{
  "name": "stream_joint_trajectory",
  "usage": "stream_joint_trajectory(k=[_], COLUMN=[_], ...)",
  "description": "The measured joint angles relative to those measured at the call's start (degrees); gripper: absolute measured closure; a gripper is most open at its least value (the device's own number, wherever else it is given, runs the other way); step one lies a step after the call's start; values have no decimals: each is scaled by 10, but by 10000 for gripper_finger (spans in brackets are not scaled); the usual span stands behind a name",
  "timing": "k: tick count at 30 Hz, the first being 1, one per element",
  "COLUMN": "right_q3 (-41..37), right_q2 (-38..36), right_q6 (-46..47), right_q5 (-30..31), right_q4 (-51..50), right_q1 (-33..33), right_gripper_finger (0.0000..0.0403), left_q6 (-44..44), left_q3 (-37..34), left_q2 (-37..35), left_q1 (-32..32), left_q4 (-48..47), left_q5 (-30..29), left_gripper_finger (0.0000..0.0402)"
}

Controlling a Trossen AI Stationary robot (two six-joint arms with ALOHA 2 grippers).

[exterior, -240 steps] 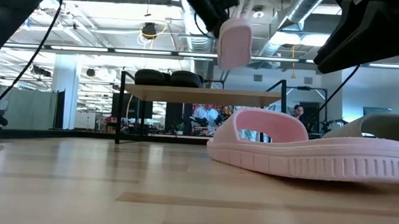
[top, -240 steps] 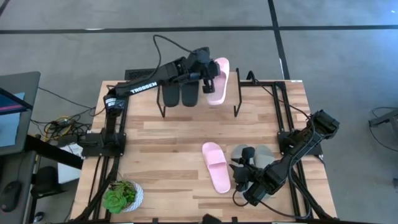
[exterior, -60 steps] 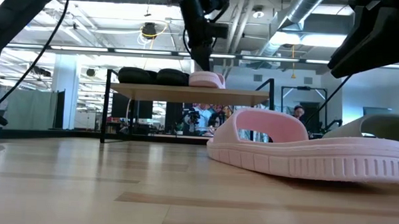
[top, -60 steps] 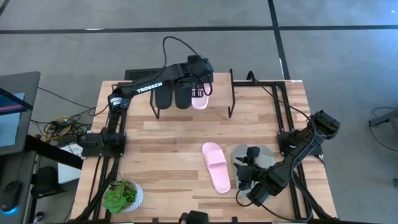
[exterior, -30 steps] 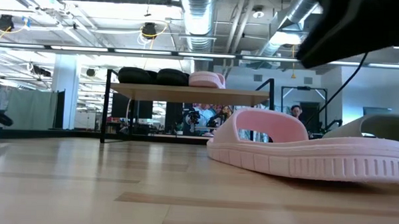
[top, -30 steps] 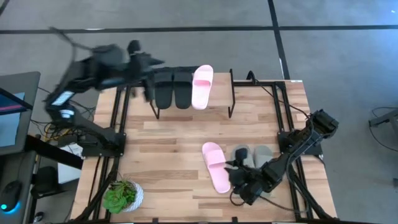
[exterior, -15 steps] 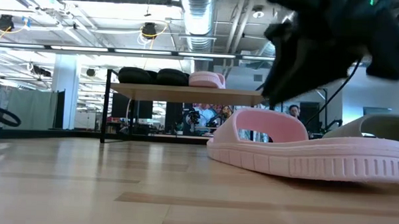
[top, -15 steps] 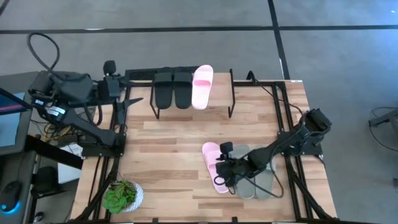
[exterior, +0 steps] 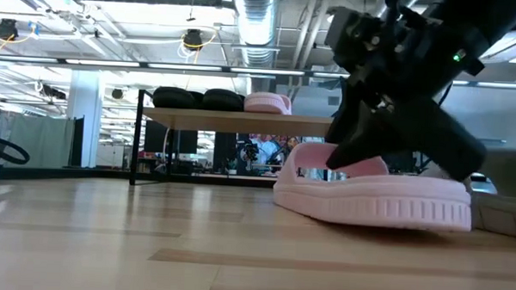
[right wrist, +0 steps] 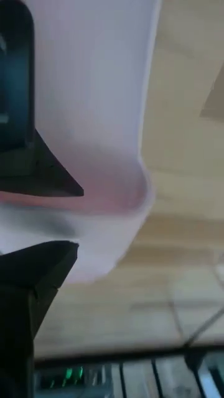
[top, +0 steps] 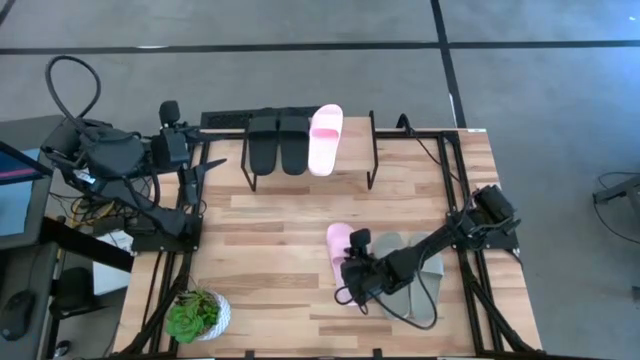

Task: Pick and place slides into the shelf
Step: Put the pink slide on the shelf

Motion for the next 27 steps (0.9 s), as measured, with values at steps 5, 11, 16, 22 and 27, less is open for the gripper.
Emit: stream_joint_trajectory(k=[5,11,16,22,27], right_q3=[0,0,13,66,129], right_q2=[-1,-1,-1,-1,-2], right_q6=[-15,-10,-9,-9,-4], right_q5=[20,64,89,123,151], right_q4=[-2,-2,-23,-100,-196], right_q1=[3,4,4,2,2], right_gripper_finger=[378,397,399,400,401], left_q6=[-4,-4,-4,-4,-9], left_q3=[0,-46,-105,-174,-235], left_q2=[0,-10,-34,-83,-132], left_q1=[0,0,0,0,0], left_q4=[0,7,21,64,100], left_q5=[-1,-17,-51,-56,-56], left_gripper_finger=[210,210,210,210,210])
